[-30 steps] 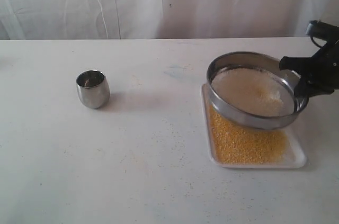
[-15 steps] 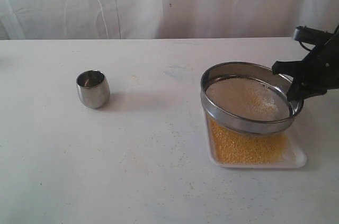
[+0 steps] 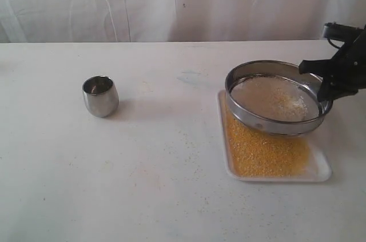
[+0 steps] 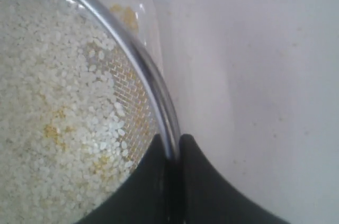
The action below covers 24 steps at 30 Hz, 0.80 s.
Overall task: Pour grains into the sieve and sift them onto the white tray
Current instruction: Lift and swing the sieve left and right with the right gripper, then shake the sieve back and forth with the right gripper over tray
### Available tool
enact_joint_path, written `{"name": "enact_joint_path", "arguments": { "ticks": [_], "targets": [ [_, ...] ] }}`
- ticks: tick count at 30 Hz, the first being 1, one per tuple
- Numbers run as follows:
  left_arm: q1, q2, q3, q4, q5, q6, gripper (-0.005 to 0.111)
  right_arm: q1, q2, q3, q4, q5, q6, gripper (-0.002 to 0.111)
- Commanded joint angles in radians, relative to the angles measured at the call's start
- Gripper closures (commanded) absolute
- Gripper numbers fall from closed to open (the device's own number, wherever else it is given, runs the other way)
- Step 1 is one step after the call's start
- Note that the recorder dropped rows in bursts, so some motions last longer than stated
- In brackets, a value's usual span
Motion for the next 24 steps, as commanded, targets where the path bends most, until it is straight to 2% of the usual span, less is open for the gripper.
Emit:
{"name": "enact_joint_path", "arguments": {
  "ticks": [1, 5, 8, 10, 14, 18, 20, 24],
  "targets": [
    [-0.006, -0.004, 0.005, -0.006, 0.032, -0.002, 0.107, 0.002, -0.03, 0.037, 0.002, 0.111, -0.02, 0.108],
    [-0.006, -0.004, 0.005, -0.006, 0.032, -0.002, 0.107, 0.002, -0.037, 0.047, -0.039, -0.113, 0.014, 0.108],
    [-0.006, -0.004, 0.005, -0.006, 0.032, -0.002, 0.107, -0.007, -0.011, 0.007, -0.043, -0.002, 0.028, 0.108],
    [-0.006, -0.004, 0.005, -0.006, 0.032, -0.002, 0.107, -0.005, -0.032, 0.053, -0.042, 0.028, 0.006, 0.108],
    [-0.006, -0.004, 0.005, -0.006, 0.032, -0.002, 0.107, 0.002, -0.081, 0.146, -0.037, -0.215, 0.008, 0.108],
    [-0.006, -0.004, 0.005, -0.006, 0.032, -0.002, 0.107, -0.002, -0.057, 0.111, -0.037, -0.198, 0.008, 0.108],
    [-0.006, -0.004, 0.005, -0.006, 0.032, -0.002, 0.107, -0.002, -0.087, 0.149, -0.035, -0.171, 0.005, 0.108],
    [-0.006, -0.004, 0.005, -0.006, 0.032, -0.002, 0.107, 0.013, -0.179, 0.266, 0.012, -0.306, 0.007, 0.108]
  ]
}}
